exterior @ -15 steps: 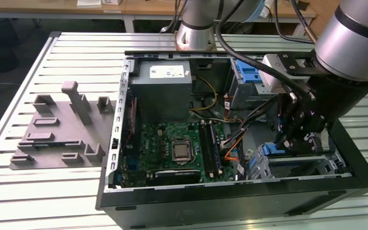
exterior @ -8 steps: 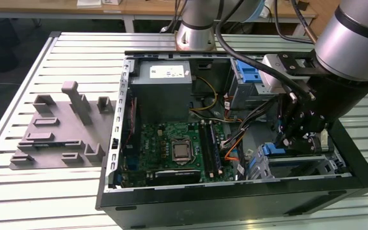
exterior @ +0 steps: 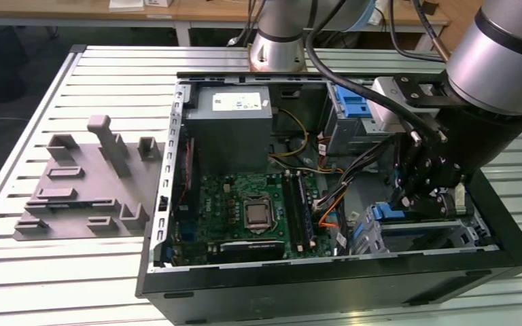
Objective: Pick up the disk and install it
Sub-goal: 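Insert the first disk wire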
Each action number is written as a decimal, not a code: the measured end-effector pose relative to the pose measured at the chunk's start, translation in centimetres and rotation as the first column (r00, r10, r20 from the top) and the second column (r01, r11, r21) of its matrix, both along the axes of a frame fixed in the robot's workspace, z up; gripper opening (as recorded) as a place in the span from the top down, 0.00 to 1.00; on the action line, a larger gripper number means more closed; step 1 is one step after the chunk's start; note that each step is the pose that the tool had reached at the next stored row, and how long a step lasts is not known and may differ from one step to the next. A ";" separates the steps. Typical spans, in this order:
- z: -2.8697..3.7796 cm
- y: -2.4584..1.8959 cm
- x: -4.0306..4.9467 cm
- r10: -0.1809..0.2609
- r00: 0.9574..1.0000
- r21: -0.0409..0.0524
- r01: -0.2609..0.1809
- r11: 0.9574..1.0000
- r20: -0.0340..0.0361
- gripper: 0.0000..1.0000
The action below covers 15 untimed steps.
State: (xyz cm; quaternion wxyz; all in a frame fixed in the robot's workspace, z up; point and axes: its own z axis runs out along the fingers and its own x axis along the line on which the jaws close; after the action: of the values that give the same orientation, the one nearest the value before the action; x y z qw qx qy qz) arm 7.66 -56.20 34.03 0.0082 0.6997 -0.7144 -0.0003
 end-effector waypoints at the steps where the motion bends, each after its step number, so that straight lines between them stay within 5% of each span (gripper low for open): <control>1: 0.00 0.00 0.02 0.000 1.000 0.000 0.000 1.000 0.000 0.89; 12: 0.03 0.00 0.95 0.000 1.000 0.000 0.000 1.000 0.000 0.89; 15: 0.54 0.00 0.96 0.000 1.000 0.000 0.000 1.000 0.000 0.89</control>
State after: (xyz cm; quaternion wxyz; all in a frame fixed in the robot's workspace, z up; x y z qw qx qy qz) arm 8.62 -56.20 34.57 0.0082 0.6997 -0.7144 -0.0003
